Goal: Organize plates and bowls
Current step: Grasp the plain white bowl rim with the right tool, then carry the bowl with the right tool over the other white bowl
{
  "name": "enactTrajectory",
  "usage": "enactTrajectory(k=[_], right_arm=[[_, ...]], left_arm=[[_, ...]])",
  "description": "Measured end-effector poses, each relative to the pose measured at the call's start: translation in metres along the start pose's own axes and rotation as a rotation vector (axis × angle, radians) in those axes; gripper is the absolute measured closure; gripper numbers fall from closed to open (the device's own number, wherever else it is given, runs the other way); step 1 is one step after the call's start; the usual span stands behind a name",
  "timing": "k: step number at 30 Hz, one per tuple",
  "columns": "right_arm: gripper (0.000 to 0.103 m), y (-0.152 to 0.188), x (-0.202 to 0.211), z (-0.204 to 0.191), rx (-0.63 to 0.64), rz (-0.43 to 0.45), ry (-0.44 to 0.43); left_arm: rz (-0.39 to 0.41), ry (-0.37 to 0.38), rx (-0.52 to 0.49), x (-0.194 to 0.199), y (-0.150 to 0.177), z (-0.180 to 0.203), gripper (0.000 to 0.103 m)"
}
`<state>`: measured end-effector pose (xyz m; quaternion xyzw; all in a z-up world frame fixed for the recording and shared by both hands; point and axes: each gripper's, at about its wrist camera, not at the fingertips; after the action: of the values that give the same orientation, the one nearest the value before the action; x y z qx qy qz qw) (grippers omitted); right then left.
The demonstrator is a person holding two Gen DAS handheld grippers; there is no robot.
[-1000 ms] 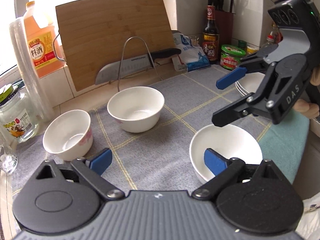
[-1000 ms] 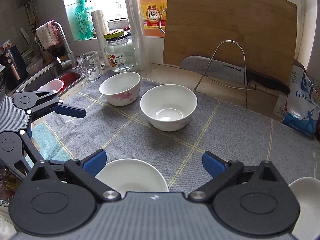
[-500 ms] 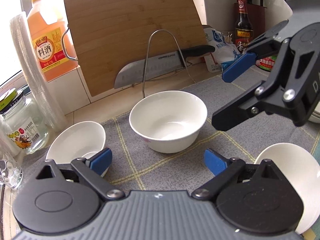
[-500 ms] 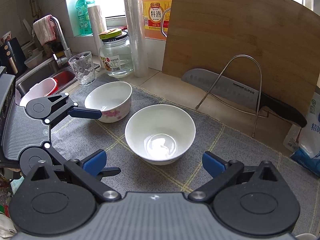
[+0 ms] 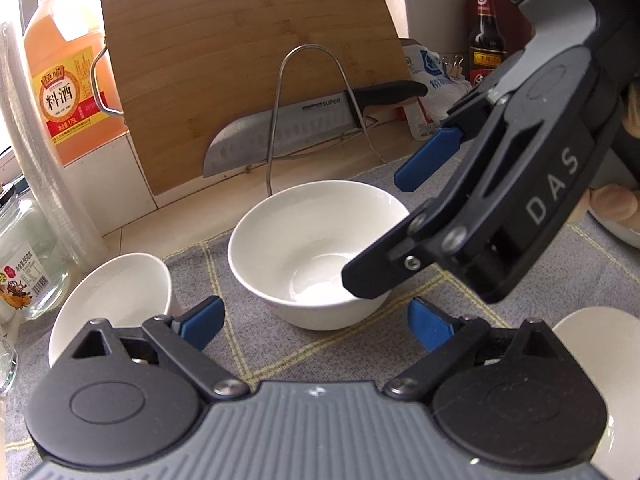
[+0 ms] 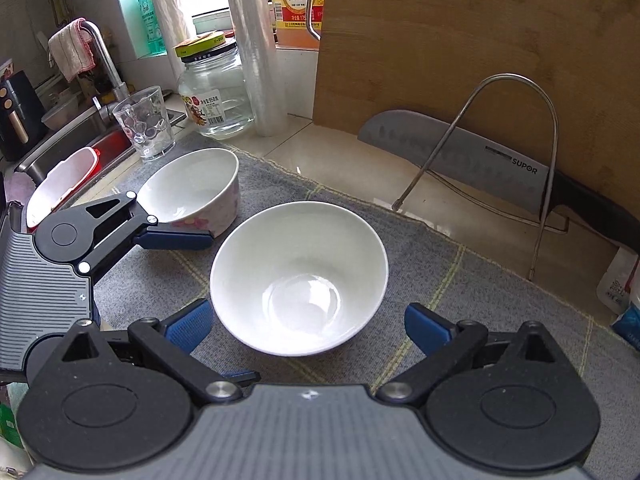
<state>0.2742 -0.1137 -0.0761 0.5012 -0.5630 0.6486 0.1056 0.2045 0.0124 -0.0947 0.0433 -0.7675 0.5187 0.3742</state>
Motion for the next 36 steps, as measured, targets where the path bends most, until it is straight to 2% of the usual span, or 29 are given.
enactTrajectory(k=[10, 14, 18, 36], right_arm=[[0.002, -0.013, -0.019, 0.005, -0.015, -0.004, -0.008], [0.007, -0.018, -0.022, 0.009, -0.022, -0.005, -0.015], [0.014, -0.020, -0.026, 0.011, -0.022, -0.011, -0.022], [0.028, -0.025, -0.037, 0.019, -0.060, -0.011, -0.026]], left_arm=[[-0.006, 0.027, 0.048, -0.012, -0.005, -0.007, 0.011], [-0.003, 0.034, 0.044, -0.013, -0.004, -0.007, 0.012], [-0.002, 0.052, 0.040, -0.013, -0.004, -0.006, 0.018], [-0.003, 0.062, 0.034, -0.016, -0.005, -0.008, 0.018]])
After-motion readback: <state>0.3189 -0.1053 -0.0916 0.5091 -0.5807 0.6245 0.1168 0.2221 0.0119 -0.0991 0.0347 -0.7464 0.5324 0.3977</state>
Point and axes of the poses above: each gripper's, at about its wrist camera, not at the fingertips, and x roughly against the way its jaws point, z to its right, y to its underside, and after that the axes turned 2 degrees about -y, right-handed
